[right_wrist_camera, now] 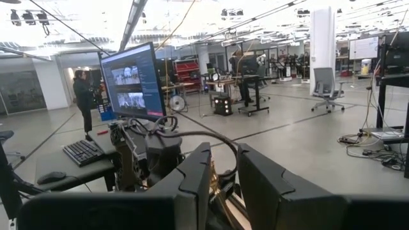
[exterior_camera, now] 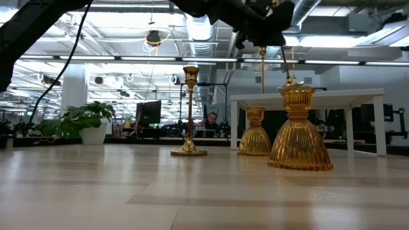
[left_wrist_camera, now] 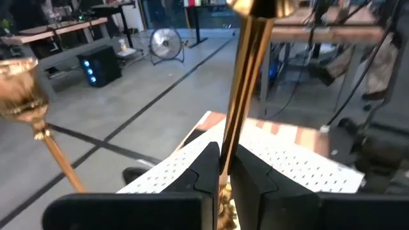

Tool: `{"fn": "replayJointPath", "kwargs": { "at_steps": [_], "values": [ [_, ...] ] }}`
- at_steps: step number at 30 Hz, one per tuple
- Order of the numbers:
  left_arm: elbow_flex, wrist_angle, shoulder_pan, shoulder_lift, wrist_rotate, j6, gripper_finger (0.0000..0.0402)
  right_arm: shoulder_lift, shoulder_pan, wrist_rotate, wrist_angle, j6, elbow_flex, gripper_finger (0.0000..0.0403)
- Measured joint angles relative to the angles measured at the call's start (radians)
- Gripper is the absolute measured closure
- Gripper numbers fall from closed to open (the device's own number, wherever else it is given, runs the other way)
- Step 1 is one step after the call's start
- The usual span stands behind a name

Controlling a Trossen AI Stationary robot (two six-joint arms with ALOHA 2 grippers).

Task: Pick & Place candle stick holders
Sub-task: Put the bottom gold candle holder on the shelf aligned with the other gold candle holder

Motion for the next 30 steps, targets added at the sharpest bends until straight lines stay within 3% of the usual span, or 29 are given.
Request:
{"fn": "replayJointPath", "kwargs": {
  "at_steps": [30],
  "values": [
    [-0.001, -0.025, 0.009, 0.019, -0.003, -0.009, 0.0376, 0.0, 0.0, -0.004, 0.0, 0.0, 0.0, 0.0332]
  ]
}}
